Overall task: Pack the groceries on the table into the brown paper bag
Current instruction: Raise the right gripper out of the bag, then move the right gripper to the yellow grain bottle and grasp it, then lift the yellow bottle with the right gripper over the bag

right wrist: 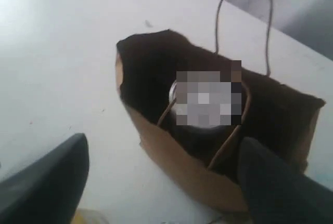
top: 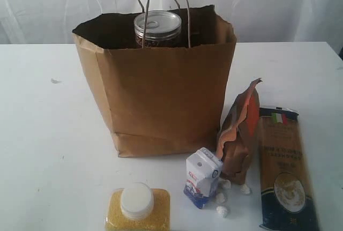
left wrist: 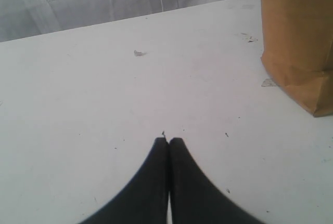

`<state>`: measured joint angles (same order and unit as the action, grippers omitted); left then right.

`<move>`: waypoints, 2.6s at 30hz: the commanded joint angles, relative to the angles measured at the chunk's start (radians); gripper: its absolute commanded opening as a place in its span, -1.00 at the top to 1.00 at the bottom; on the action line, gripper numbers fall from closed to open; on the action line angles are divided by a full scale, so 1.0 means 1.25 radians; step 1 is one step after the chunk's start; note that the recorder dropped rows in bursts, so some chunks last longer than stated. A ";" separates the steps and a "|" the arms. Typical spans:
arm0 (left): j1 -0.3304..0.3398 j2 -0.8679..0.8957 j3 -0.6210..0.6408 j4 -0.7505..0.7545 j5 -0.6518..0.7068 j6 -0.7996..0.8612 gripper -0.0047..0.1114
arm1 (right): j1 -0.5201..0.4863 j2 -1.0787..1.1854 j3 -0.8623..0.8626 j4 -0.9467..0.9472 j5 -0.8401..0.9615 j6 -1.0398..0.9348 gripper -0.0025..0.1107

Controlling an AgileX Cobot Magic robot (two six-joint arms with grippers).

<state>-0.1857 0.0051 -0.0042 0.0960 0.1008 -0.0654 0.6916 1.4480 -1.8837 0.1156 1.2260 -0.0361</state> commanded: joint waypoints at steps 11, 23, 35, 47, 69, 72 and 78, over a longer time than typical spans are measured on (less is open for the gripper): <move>0.003 -0.004 0.003 0.000 -0.002 -0.001 0.92 | 0.000 -0.142 0.264 0.184 -0.004 -0.165 -0.30; 0.003 -0.004 0.003 0.000 -0.002 -0.001 0.92 | 0.058 -0.125 0.492 0.237 -0.004 -0.330 -0.27; 0.003 -0.004 0.003 0.000 -0.002 -0.001 0.92 | 0.190 0.019 0.559 0.238 -0.124 -0.479 -0.40; 0.003 -0.004 0.003 0.000 -0.002 -0.001 0.92 | 0.204 0.161 0.559 0.165 -0.169 -0.548 -0.40; 0.003 -0.004 0.003 0.000 -0.002 -0.001 0.92 | 0.204 0.002 0.479 0.132 -0.123 -0.356 0.96; 0.003 -0.004 0.003 0.000 -0.002 -0.001 0.92 | 0.204 -0.072 0.442 0.057 -0.116 -0.242 0.96; 0.003 -0.004 0.003 0.000 -0.002 -0.001 0.92 | 0.204 -0.169 0.349 -0.129 -0.094 -0.040 0.96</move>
<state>-0.1857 0.0051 -0.0042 0.0960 0.1008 -0.0654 0.9469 1.2977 -1.3879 0.0459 1.1235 -0.1917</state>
